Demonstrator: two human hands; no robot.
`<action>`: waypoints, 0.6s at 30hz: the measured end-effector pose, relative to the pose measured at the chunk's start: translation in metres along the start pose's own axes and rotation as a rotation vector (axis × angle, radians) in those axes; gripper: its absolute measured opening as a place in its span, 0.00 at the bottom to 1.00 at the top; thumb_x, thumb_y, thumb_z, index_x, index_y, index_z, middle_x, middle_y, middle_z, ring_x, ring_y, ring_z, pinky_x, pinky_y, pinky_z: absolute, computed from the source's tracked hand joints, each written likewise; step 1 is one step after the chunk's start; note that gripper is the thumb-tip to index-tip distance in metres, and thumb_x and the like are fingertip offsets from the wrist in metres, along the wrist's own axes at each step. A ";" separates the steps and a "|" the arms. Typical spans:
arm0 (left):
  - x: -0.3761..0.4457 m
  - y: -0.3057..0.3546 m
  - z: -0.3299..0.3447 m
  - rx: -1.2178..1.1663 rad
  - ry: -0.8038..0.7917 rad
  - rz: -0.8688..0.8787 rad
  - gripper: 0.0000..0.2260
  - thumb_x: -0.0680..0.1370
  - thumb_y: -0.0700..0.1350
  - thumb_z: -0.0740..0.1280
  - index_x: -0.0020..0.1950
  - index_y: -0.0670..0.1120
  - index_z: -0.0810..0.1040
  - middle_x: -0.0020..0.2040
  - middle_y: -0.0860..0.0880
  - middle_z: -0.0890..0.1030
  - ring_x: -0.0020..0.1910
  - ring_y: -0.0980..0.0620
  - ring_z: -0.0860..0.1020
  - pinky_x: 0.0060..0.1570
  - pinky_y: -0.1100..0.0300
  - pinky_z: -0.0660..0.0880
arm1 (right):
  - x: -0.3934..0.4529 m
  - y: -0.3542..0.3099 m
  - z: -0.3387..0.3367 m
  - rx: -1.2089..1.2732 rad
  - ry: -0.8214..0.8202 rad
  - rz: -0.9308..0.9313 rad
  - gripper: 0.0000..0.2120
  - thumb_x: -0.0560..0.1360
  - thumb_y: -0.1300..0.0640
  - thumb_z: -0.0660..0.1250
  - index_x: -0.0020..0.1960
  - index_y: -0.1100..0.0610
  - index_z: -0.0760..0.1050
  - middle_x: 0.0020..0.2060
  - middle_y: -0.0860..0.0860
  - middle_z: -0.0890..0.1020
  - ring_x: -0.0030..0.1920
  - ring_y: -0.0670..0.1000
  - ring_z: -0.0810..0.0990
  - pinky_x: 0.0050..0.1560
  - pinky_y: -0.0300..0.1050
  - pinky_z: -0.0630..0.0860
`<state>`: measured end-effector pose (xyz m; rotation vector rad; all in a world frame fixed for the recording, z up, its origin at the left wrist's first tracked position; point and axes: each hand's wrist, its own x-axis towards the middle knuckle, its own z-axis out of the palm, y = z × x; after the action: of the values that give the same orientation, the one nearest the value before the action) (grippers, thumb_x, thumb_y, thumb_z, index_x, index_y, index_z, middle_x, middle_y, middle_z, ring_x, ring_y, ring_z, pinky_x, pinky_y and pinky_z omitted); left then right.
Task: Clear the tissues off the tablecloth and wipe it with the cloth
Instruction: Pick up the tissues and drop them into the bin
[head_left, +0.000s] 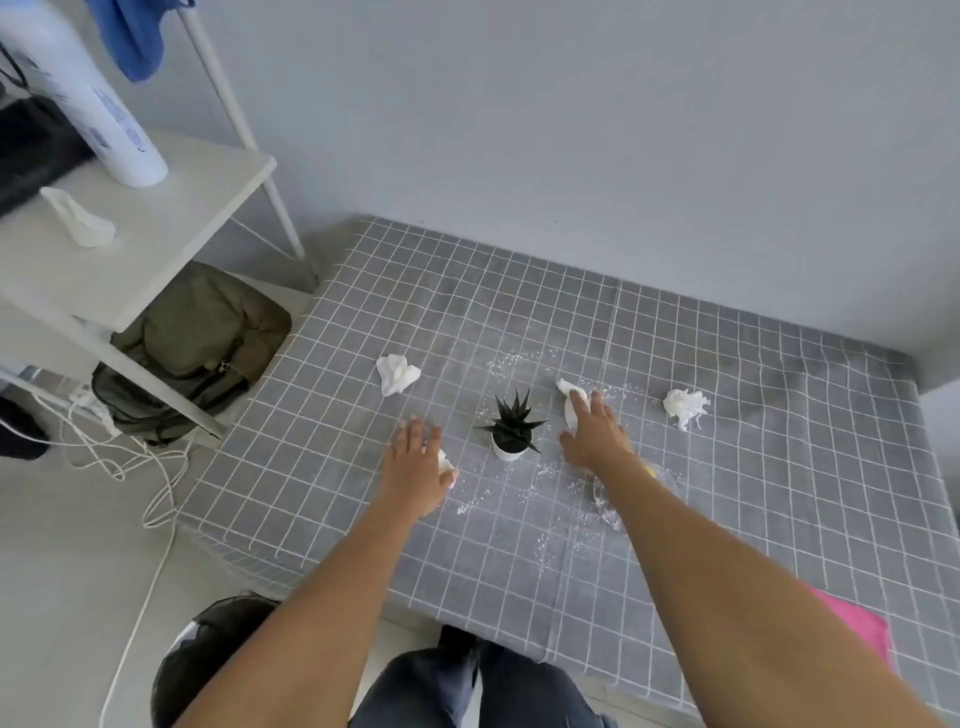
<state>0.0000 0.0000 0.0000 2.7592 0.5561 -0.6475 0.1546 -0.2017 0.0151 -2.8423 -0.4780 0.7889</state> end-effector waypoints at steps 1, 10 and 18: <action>0.000 0.001 0.002 0.006 -0.003 -0.001 0.33 0.81 0.58 0.54 0.78 0.45 0.41 0.78 0.39 0.41 0.77 0.39 0.40 0.75 0.47 0.43 | 0.004 0.000 0.000 0.006 0.025 -0.005 0.33 0.81 0.52 0.59 0.79 0.52 0.45 0.78 0.56 0.45 0.77 0.59 0.48 0.75 0.58 0.52; 0.006 0.007 0.032 -0.154 0.143 0.002 0.26 0.84 0.49 0.49 0.78 0.43 0.42 0.78 0.40 0.39 0.77 0.41 0.38 0.76 0.51 0.42 | 0.037 -0.003 0.019 0.124 0.121 -0.069 0.32 0.80 0.64 0.57 0.79 0.52 0.46 0.78 0.54 0.46 0.78 0.57 0.45 0.75 0.54 0.52; 0.004 0.020 0.040 -0.273 0.310 0.004 0.23 0.84 0.43 0.50 0.78 0.41 0.50 0.79 0.41 0.44 0.78 0.43 0.43 0.75 0.56 0.43 | 0.035 -0.002 0.027 0.068 0.234 -0.088 0.30 0.77 0.72 0.58 0.76 0.55 0.59 0.77 0.53 0.57 0.77 0.54 0.55 0.64 0.52 0.72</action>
<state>-0.0039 -0.0295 -0.0337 2.6093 0.6475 -0.1260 0.1681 -0.1864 -0.0236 -2.7802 -0.5260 0.4401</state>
